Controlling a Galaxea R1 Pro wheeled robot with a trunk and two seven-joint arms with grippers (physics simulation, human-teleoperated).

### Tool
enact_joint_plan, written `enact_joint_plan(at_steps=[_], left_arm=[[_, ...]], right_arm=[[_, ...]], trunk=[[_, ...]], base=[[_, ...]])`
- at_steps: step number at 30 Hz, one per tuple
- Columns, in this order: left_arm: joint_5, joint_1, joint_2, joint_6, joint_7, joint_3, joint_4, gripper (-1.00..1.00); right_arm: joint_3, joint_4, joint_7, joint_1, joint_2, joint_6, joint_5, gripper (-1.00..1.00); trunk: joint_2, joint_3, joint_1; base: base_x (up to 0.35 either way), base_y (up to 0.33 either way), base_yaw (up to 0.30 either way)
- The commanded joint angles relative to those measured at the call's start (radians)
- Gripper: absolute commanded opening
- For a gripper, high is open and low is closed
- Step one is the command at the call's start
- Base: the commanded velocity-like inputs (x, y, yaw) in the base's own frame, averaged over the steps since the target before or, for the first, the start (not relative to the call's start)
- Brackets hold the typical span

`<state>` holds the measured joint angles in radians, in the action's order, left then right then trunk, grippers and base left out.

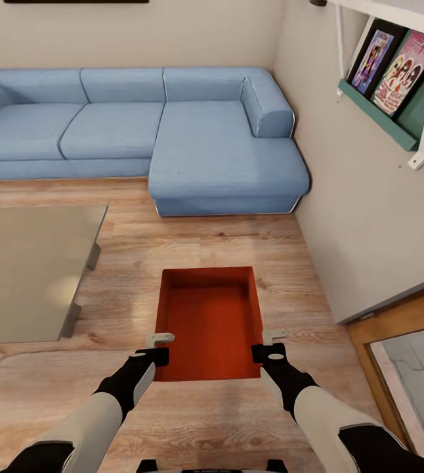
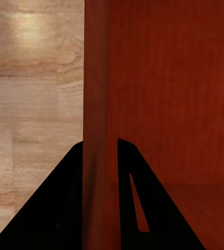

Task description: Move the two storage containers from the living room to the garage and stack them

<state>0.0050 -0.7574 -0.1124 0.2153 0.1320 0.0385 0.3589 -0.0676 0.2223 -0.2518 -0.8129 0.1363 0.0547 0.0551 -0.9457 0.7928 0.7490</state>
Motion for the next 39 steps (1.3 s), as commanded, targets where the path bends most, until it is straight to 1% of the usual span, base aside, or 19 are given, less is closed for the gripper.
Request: enact_joint_plan(at_steps=[1,13,39], left_arm=[[0.001,0.000,0.000,0.006,0.004,-0.006,0.018,-1.00],[0.001,0.000,0.000,0.006,0.004,-0.006,0.018,-1.00],[0.001,0.000,0.000,0.006,0.004,-0.006,0.019,-1.00]], right_arm=[[-0.028,-0.004,-0.003,0.000,-0.011,0.005,-0.015,-1.00],[-0.026,-0.003,-0.004,0.000,-0.011,0.004,-0.018,-1.00],[-0.025,-0.003,-0.005,0.000,-0.011,0.004,-0.024,-1.00]], trunk=[[0.007,-0.003,-0.004],[0.091,-0.041,-0.050],[0.273,-0.162,-0.150]], base=[[0.000,0.000,0.000],[0.000,0.000,0.000],[0.000,0.000,0.000]])
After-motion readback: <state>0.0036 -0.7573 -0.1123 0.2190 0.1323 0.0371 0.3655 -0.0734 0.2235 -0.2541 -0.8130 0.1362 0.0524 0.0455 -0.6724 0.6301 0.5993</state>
